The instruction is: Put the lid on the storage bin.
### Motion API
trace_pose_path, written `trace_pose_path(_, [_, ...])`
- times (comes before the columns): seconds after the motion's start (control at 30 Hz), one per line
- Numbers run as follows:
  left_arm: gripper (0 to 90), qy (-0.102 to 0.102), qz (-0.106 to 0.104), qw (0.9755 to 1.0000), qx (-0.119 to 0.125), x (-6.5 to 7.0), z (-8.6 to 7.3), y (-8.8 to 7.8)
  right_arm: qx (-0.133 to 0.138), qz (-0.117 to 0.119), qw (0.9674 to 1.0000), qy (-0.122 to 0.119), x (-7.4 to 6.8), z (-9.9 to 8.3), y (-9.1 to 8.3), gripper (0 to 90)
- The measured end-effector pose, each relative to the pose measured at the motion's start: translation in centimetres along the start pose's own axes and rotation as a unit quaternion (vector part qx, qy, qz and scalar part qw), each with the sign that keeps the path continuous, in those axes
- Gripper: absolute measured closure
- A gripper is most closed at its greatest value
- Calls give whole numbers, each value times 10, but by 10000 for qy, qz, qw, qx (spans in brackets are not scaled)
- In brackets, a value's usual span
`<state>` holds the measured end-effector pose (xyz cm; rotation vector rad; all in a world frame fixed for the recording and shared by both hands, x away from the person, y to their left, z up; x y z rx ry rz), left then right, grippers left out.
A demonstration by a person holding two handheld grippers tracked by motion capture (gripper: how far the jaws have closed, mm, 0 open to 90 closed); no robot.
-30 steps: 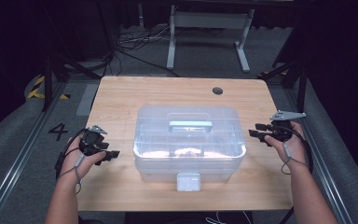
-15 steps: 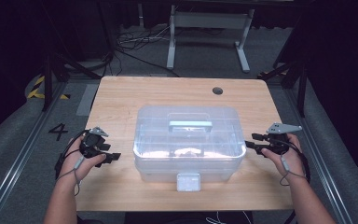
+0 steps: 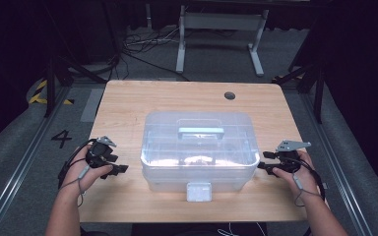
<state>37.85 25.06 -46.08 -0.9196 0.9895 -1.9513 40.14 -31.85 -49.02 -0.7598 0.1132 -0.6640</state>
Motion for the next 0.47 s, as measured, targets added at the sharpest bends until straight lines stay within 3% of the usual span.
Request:
trace_pose_path(0.23, [384, 31, -1, 10000, -1, 0, 0, 0, 48, -139, 9998, -118, -9, -1, 4, 423])
trace_pose_path(0.47, [368, -24, 52, 10000, 65, -2, 0, 0, 148, -293, 9994, -48, -5, -1, 5, 415])
Point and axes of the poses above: each handheld gripper's, and its own axes: y roughly forward along the jaws, z roughly out of its top, x roughly to its right, the point moved 2 cm from there along y, roughly forward along the jaws, and after that the axes turned 13 degrees about -y, right-handed, at the moved point
